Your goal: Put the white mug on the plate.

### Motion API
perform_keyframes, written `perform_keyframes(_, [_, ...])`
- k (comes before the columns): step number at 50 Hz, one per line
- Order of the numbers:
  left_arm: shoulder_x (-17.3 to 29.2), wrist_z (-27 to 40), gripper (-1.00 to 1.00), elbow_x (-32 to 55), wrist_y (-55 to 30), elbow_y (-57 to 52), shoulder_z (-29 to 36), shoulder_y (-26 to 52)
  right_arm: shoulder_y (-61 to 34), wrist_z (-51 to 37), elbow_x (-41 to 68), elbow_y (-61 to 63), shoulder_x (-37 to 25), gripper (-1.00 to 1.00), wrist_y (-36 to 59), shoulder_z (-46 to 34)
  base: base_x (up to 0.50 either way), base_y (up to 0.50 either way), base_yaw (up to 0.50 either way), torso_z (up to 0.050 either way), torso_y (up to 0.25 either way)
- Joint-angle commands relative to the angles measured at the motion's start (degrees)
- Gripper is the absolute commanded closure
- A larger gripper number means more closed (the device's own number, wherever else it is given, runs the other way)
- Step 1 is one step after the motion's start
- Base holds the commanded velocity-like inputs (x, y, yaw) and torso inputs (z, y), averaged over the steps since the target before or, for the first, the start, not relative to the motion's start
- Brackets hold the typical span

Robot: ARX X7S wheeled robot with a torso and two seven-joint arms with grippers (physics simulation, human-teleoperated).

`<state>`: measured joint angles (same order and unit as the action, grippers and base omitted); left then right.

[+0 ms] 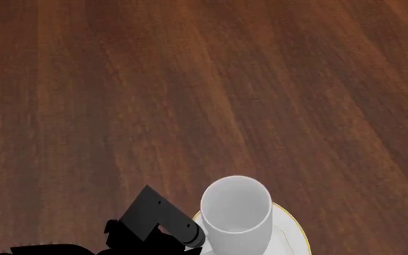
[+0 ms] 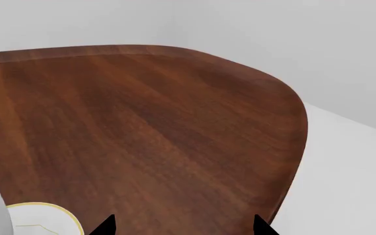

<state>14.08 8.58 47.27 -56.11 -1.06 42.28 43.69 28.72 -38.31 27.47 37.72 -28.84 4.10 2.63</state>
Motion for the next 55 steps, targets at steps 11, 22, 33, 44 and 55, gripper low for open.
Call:
perform_keyframes(11, [0.30, -0.59, 1.00, -0.07, 1.67, 1.21, 1.00, -0.63, -0.20, 0.17, 0.10, -0.68, 0.15, -1.00, -0.40, -0.24, 0.00, 0.00, 0.00, 0.000, 0.001])
perform_keyframes(22, [0.61, -1.01, 1.00, -0.41, 2.28, 2.03, 1.78, -1.12, -0.15, 0.09, 0.12, -0.67, 0.10, -1.00, -0.38, -0.29, 0.00, 0.00, 0.00, 0.000, 0.000])
perform_keyframes(33, [0.64, -1.50, 1.00, -0.63, 2.76, 2.89, 2.56, -1.40, -0.30, -0.02, 0.18, -0.65, 0.05, -1.00, -0.24, -0.41, 0.00, 0.00, 0.00, 0.000, 0.000])
perform_keyframes(44, [0.65, -2.29, 1.00, -0.82, 3.92, 3.58, 3.11, -1.89, -0.43, -0.14, 0.23, -0.57, -0.08, -1.00, -0.02, -0.49, 0.00, 0.00, 0.00, 0.000, 0.000])
perform_keyframes(55, [2.65, -3.95, -1.00, 0.56, 2.87, -0.70, 3.86, -1.31, -0.54, -0.24, 0.16, -0.54, -0.12, -1.00, 0.00, -0.59, 0.00, 0.00, 0.00, 0.000, 0.000])
